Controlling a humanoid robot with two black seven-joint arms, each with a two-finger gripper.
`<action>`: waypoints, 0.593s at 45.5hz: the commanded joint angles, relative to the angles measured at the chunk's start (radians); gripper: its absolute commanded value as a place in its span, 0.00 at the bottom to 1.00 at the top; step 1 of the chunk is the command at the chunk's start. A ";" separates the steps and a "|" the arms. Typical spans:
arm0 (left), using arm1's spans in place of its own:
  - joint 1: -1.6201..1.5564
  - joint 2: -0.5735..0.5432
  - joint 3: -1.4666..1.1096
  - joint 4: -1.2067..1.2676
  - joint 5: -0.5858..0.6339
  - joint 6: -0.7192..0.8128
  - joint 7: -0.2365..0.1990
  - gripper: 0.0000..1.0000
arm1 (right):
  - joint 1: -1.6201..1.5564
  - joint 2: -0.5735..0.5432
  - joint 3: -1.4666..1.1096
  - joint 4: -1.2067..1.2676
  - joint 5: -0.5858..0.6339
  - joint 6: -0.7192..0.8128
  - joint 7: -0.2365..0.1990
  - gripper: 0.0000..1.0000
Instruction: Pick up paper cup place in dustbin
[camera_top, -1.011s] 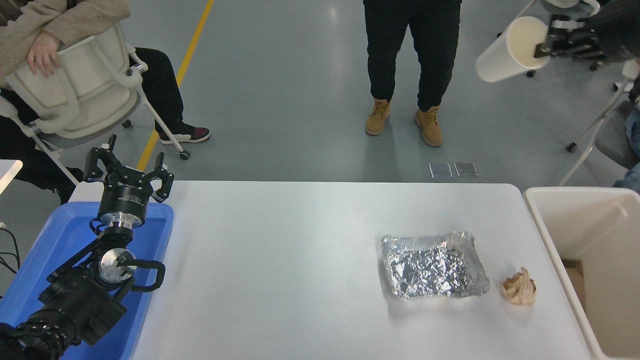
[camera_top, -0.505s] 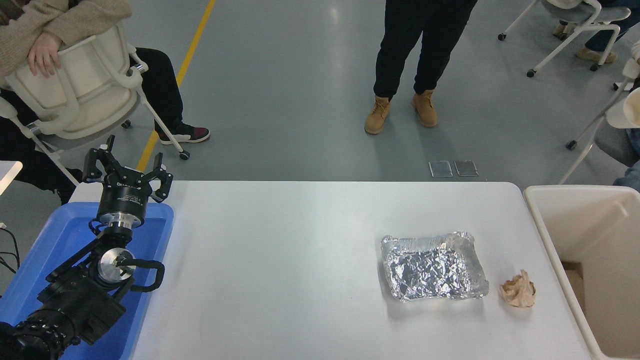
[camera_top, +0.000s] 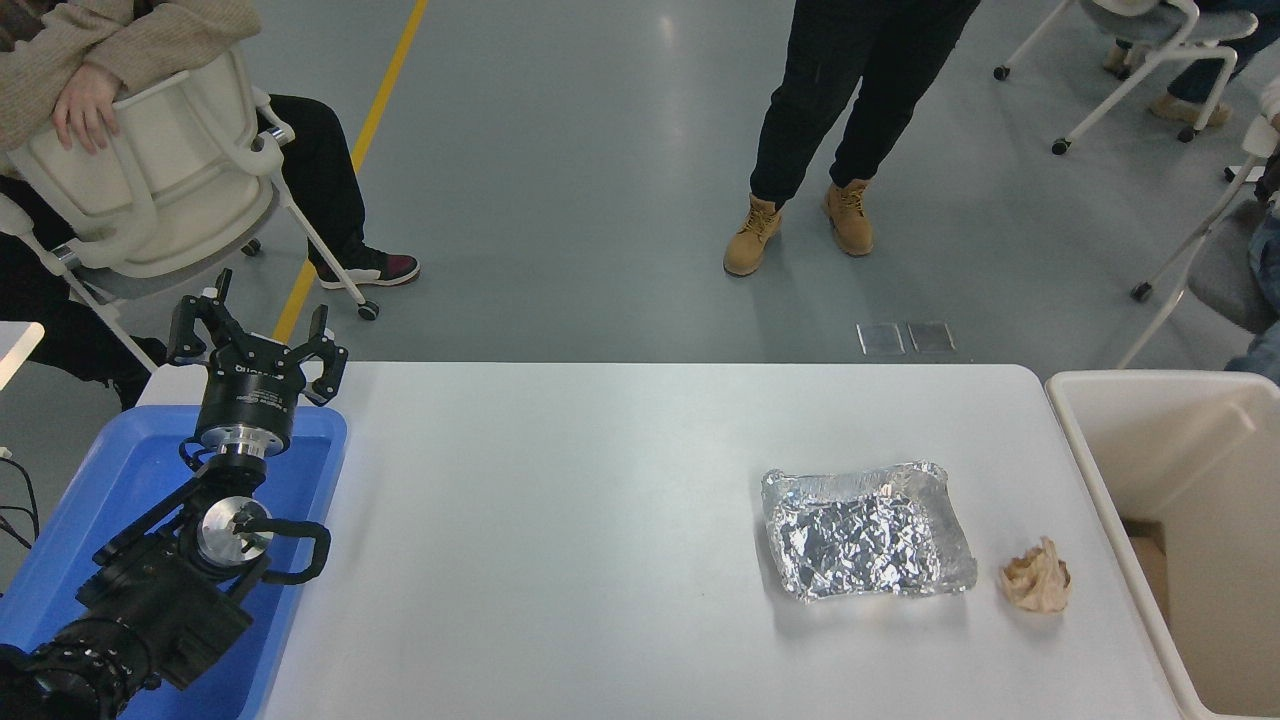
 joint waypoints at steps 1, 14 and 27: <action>0.000 0.000 0.000 0.001 0.000 0.000 0.000 0.99 | -0.137 0.067 0.098 -0.006 0.007 -0.057 -0.009 0.00; 0.000 -0.001 0.000 0.001 0.000 0.000 0.000 0.99 | -0.149 0.090 0.098 -0.006 0.009 -0.071 -0.009 0.00; 0.000 0.000 0.000 -0.001 0.000 0.000 0.000 0.99 | -0.148 0.089 0.089 -0.005 0.007 -0.099 -0.007 0.80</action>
